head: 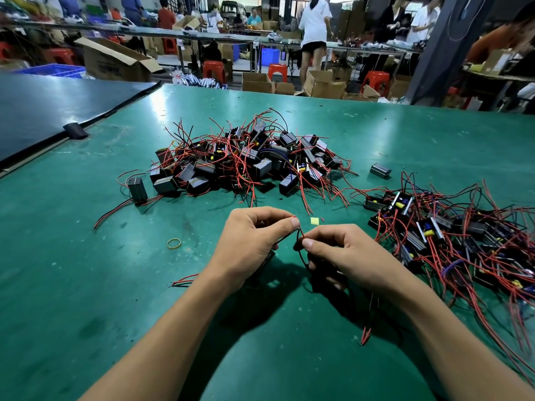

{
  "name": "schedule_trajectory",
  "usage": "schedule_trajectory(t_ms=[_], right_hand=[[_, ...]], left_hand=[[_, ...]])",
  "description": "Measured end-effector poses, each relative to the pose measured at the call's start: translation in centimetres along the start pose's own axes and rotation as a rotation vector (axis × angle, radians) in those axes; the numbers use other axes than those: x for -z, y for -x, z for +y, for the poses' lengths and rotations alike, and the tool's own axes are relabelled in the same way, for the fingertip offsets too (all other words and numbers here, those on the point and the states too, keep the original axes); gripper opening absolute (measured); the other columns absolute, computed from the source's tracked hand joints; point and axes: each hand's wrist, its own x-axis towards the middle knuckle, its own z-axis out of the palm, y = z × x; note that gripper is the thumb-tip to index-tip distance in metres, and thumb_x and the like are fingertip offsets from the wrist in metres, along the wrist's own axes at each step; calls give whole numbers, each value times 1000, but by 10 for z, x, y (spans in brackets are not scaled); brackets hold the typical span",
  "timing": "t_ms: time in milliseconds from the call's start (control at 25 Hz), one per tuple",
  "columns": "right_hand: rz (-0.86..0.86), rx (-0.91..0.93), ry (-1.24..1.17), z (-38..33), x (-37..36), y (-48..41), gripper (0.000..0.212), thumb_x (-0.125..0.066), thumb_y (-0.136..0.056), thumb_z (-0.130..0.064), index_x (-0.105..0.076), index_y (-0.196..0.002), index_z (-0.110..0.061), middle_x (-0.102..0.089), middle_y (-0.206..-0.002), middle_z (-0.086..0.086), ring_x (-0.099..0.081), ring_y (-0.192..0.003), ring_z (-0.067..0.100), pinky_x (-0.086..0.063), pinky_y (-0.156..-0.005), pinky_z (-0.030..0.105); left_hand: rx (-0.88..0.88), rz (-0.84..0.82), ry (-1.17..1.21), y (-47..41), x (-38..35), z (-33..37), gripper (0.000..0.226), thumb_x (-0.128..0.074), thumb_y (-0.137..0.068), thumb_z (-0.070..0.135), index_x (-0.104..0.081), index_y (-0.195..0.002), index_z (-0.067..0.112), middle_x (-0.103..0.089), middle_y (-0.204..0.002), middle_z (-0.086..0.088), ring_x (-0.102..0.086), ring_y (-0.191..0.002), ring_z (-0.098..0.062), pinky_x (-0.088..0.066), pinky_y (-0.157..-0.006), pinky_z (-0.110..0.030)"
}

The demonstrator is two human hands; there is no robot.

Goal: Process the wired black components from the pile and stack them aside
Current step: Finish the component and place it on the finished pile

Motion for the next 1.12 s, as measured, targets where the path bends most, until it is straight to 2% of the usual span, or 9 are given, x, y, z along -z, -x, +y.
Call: schedule_trajectory(t_ms=[120,280,440,560,640,720,840,1000,1120], right_hand=[[5,28,-3,-1,1,-1,19,-61,-98,-31,-74,-94,-18,-71,-76,0,-49,-40,18,-39,-41,21],[230,176,-11,-6,1,0,24,-68,-88,-47,-74,-94,-25,-74,-84,-1,-51,-41,15,-42,-41,24],[337,241,48,-11,-6,1,23,-75,-84,-47,-73,-83,-25,-64,-64,-9,-47,-41,8,-38,-45,17],[344,215,108,-13,-9,1,21,-74,-88,-37,-69,-76,-20,-53,-50,-14,-45,-41,7,-34,-46,12],[337,157,61,-15,-8,0,25,-72,-89,-33,-67,-74,-14,-50,-49,-10,-47,-45,14,-38,-48,20],[292,64,-48,-17,-10,-1,28,-70,-91,-28,-64,-73,-8,-47,-49,-4,-46,-47,19,-39,-47,25],[224,-47,-290,-20,-12,-3,27,-66,-94,-19,-59,-70,-8,-42,-47,-5,-34,-38,12,-28,-38,16],[196,-93,-393,-20,-10,-2,21,-67,-92,-18,-58,-78,-6,-47,-55,-4,-30,-35,6,-22,-35,13],[172,-89,-432,-18,-10,-2,27,-68,-92,-23,-56,-71,-9,-46,-53,-5,-30,-35,6,-22,-37,14]], left_hand=[[-7,-9,28,1,0,2,7,-76,-82,13,-76,-75,10,-53,-50,5,-40,-46,-8,-33,-43,-14],[-34,-78,15,3,1,4,6,-74,-83,9,-75,-78,6,-53,-49,7,-39,-43,-3,-31,-43,-12],[-76,-151,-46,4,1,5,4,-72,-85,5,-75,-83,2,-58,-50,12,-44,-44,5,-33,-46,-6],[-113,-164,-124,4,1,5,4,-73,-84,6,-76,-81,6,-59,-52,12,-45,-48,5,-35,-50,-7],[-125,-168,-152,5,1,5,4,-74,-83,7,-76,-81,6,-58,-51,13,-45,-48,5,-35,-50,-7],[-134,-163,-168,5,1,5,4,-74,-83,6,-76,-80,5,-57,-48,14,-45,-45,6,-34,-49,-6],[-137,-154,-158,4,1,5,3,-74,-83,3,-74,-80,3,-54,-44,15,-44,-41,5,-32,-46,-4],[-133,-168,-136,4,0,5,5,-73,-84,3,-74,-84,-2,-55,-45,15,-45,-41,6,-32,-46,-3],[-114,-165,-122,5,0,6,4,-73,-84,5,-75,-84,1,-58,-48,15,-47,-44,6,-33,-48,-4]])
